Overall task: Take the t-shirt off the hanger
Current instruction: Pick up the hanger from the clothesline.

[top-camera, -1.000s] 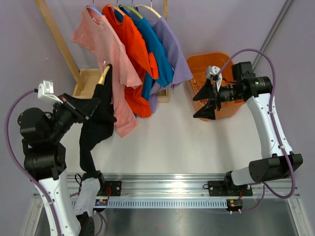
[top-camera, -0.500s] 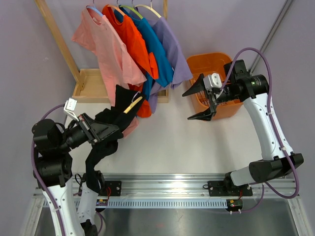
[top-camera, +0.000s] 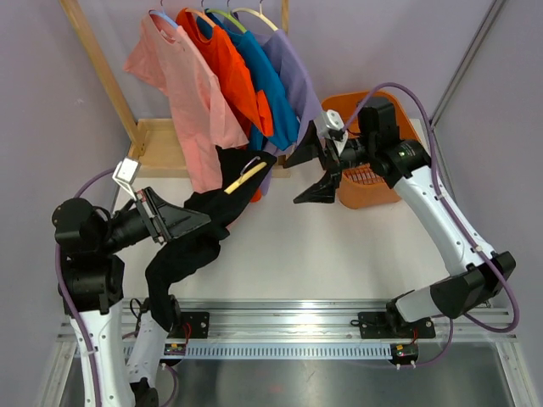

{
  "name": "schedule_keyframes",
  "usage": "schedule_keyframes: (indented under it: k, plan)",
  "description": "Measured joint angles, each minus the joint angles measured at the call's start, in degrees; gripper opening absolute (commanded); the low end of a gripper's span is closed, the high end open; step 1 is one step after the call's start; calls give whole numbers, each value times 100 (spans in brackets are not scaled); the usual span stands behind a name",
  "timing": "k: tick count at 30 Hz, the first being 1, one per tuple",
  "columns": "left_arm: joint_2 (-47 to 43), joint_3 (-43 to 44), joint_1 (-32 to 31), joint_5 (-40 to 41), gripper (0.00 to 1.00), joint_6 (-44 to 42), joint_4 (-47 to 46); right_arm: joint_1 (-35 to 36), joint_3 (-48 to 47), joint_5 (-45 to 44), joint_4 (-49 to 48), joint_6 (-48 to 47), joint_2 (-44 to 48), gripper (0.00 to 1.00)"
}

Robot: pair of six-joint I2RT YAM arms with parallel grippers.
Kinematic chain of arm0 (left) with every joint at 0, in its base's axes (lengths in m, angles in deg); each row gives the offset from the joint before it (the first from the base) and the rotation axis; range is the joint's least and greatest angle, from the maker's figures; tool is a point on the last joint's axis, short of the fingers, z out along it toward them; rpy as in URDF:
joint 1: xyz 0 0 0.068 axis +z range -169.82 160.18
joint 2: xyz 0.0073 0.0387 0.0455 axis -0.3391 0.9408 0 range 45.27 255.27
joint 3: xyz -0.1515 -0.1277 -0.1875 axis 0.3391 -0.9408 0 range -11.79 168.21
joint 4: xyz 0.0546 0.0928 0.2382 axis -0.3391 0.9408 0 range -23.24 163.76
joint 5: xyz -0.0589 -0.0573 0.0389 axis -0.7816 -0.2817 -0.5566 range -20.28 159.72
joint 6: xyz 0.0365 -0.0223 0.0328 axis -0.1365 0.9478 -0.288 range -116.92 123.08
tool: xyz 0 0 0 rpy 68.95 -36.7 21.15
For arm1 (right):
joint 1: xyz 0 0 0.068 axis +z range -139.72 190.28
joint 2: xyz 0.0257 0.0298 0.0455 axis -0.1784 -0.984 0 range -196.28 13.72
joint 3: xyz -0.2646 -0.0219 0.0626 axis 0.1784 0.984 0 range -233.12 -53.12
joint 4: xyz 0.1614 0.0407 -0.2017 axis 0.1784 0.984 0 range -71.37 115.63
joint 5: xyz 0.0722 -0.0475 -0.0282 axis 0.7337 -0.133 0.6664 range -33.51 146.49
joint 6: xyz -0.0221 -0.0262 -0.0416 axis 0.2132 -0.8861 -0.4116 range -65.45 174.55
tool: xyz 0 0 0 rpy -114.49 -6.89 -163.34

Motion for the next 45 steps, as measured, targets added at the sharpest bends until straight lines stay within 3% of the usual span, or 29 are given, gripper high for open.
schedule_keyframes:
  k: [5, 9, 12, 16, 18, 21, 22, 26, 33, 35, 37, 38, 41, 45]
  plan:
    - [208, -4, -555, 131, 0, 144, -315, 229, -433, -214, -649, 461, -476, 99]
    - [457, -35, -1611, 549, 0, 162, -485, 380, -767, -343, -699, 396, -831, 97]
    - [741, -33, -2328, 927, 0, 92, -566, 507, -970, -358, -245, 11, -964, 91]
    - [1185, 37, -2636, 1115, 0, -42, -612, 610, -1115, -404, 743, -901, -973, 82]
    - [1408, 46, -2680, 1123, 0, -107, -612, 619, -1143, -457, 1290, -1390, -966, 76]
    - [1580, 46, -2682, 1126, 0, -168, -621, 619, -1128, -612, 2072, -2057, -933, 56]
    - [1611, 46, -2682, 1123, 0, -186, -634, 619, -1097, -667, 2262, -2203, -898, 44]
    - [1655, 46, -2741, 968, 0, -212, -654, 616, -874, -852, 2575, -2570, -662, 21]
    - [1676, 44, -2785, 684, 0, -216, -852, 625, -474, -896, 2415, -2312, -122, 0]
    - [1674, 48, -2785, 675, 11, -289, -870, 640, -531, -979, 2430, -2159, -92, 0]
    - [1681, 90, -2785, 710, 32, -540, -800, 658, -608, -1099, 2511, -2090, -92, 0]
    - [1696, 175, -2780, 824, 52, -713, -675, 667, -640, -1172, 2603, -2065, -92, 0]
    - [1744, 601, -2721, 1187, 75, -1259, -269, 662, -660, -1480, 2905, -2006, -72, 0]
    - [1840, 1366, -2719, 1591, 83, -2074, 308, 660, -660, -1932, 3335, -2020, -72, 0]
